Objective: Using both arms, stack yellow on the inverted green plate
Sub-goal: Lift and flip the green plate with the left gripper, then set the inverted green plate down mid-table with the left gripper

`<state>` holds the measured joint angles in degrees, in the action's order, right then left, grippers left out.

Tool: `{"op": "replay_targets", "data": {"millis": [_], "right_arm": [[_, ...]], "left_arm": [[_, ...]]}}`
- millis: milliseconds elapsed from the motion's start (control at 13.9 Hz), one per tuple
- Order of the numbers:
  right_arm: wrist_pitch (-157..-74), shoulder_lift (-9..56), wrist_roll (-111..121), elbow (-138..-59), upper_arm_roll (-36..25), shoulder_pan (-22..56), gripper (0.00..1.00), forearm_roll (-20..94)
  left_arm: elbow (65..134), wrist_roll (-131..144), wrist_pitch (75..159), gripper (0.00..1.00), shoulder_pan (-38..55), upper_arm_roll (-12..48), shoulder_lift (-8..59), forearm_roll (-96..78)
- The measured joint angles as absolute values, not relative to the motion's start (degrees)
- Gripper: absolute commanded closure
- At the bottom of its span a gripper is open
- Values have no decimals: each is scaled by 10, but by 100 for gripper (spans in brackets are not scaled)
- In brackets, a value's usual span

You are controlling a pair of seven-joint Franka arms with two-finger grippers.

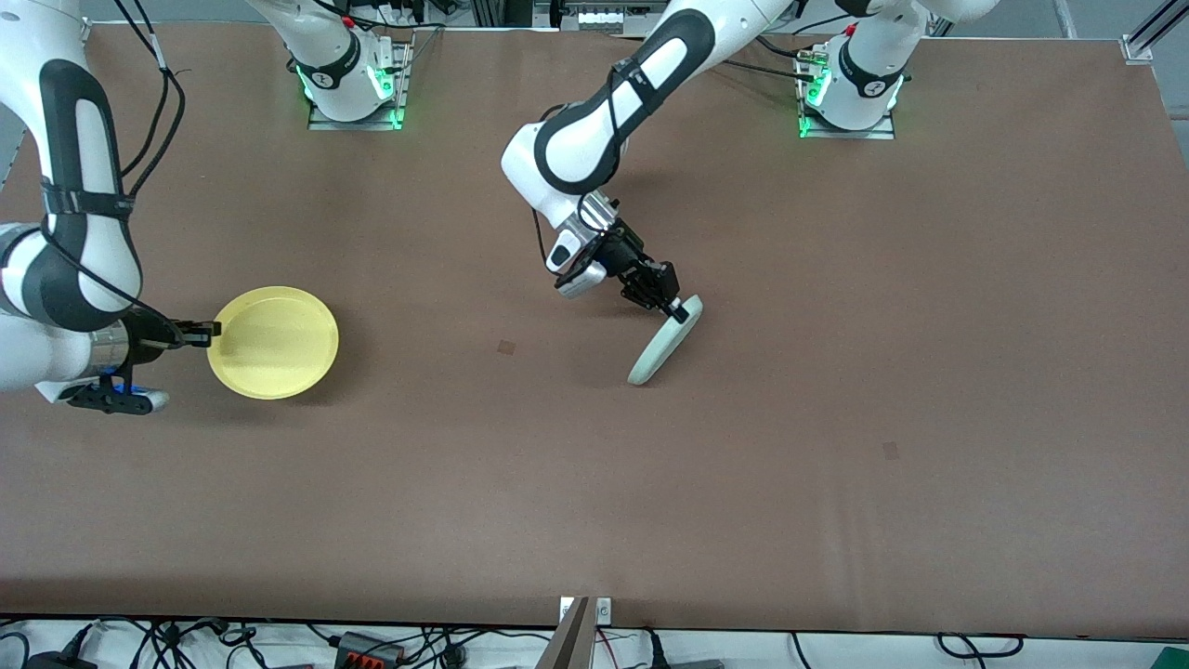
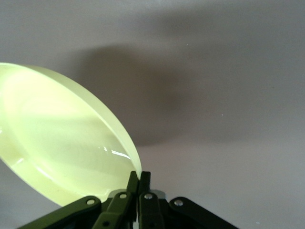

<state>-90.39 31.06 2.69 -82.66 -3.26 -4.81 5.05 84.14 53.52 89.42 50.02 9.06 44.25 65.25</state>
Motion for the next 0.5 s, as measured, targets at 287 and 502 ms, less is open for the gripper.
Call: {"op": "replay_targets", "data": {"millis": [287,502], "right_arm": [[-869,303,28,-812,-30,-43,100,46],[-854,303,40,-811,-28,-43,100,25]], "left_arm": [[838,543,944,0,504,90,448,640],[823,546,1055,0,481,87,442,510]]}}
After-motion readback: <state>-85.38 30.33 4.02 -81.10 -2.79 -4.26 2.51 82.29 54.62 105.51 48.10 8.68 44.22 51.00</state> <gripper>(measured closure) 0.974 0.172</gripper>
